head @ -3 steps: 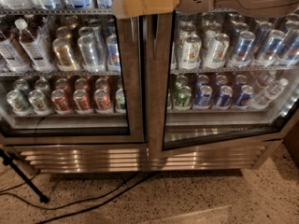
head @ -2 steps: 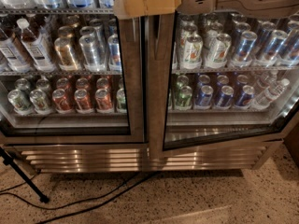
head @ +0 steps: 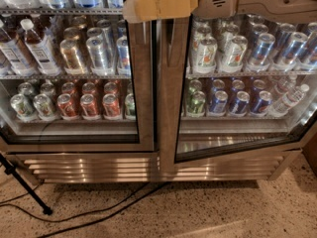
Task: Open right fridge door
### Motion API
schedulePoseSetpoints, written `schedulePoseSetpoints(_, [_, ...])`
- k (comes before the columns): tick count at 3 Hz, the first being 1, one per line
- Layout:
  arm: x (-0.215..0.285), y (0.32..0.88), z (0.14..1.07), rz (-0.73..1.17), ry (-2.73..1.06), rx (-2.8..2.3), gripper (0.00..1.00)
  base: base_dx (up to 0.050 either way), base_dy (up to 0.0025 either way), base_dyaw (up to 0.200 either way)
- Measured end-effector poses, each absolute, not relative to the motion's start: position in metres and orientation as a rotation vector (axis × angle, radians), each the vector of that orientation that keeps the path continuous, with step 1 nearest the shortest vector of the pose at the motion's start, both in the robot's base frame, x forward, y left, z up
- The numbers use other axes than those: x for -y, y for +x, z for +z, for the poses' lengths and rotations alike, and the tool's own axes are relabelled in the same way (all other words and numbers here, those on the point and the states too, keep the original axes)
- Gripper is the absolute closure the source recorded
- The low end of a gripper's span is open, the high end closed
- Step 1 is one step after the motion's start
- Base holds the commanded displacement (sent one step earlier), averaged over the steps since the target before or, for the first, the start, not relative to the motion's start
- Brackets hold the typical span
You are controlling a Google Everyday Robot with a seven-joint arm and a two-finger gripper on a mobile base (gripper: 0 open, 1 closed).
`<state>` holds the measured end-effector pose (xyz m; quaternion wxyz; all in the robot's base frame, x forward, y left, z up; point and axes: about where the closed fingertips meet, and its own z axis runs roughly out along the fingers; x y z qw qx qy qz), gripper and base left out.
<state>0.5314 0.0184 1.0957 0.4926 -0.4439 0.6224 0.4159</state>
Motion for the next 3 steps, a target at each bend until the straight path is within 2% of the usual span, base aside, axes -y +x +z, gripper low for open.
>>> schedulePoseSetpoints(3, [-0.003, 0.515, 1.096, 0.953, -1.039, -1.554, 0.0, 0.0, 0.0, 0.0])
